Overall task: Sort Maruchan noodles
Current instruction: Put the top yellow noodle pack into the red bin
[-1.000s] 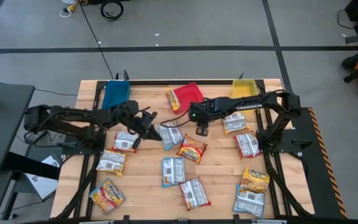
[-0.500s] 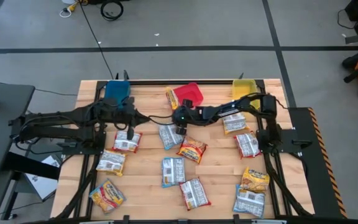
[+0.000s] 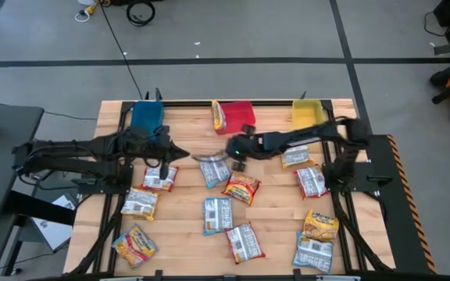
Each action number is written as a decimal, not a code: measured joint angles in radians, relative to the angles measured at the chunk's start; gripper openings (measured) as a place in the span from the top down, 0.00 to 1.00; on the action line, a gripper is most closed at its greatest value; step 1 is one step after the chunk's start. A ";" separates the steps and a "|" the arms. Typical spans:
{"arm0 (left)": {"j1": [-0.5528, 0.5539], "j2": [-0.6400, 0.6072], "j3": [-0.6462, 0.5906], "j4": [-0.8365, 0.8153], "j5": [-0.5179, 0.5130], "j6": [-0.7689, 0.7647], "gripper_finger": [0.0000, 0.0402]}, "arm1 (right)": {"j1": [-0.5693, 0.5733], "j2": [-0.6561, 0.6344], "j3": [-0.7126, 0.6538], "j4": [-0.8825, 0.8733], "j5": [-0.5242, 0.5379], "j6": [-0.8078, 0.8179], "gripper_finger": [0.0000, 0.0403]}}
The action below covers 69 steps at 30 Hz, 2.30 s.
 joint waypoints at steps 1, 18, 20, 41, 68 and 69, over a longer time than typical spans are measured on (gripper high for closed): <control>-0.017 0.000 0.000 0.000 0.000 0.005 0.98 | 0.016 -0.031 0.000 -0.110 -0.025 0.046 0.57; -0.210 0.000 0.000 0.103 -0.017 0.058 0.98 | 0.105 -0.161 -0.298 -0.707 -0.115 0.235 0.59; -0.219 0.000 0.000 0.100 -0.019 0.076 0.98 | 0.105 -0.160 -0.329 -0.697 -0.119 0.222 0.59; -0.226 0.000 0.000 0.104 -0.019 0.129 0.98 | 0.046 -0.158 -0.334 -0.342 -0.048 0.238 0.97; -0.225 0.001 0.000 0.028 -0.073 0.125 0.98 | -0.045 -0.410 -0.164 0.299 -0.263 0.480 0.99; -0.225 0.001 0.000 0.020 -0.094 0.127 0.98 | -0.068 -0.412 -0.164 0.304 -0.236 0.504 0.99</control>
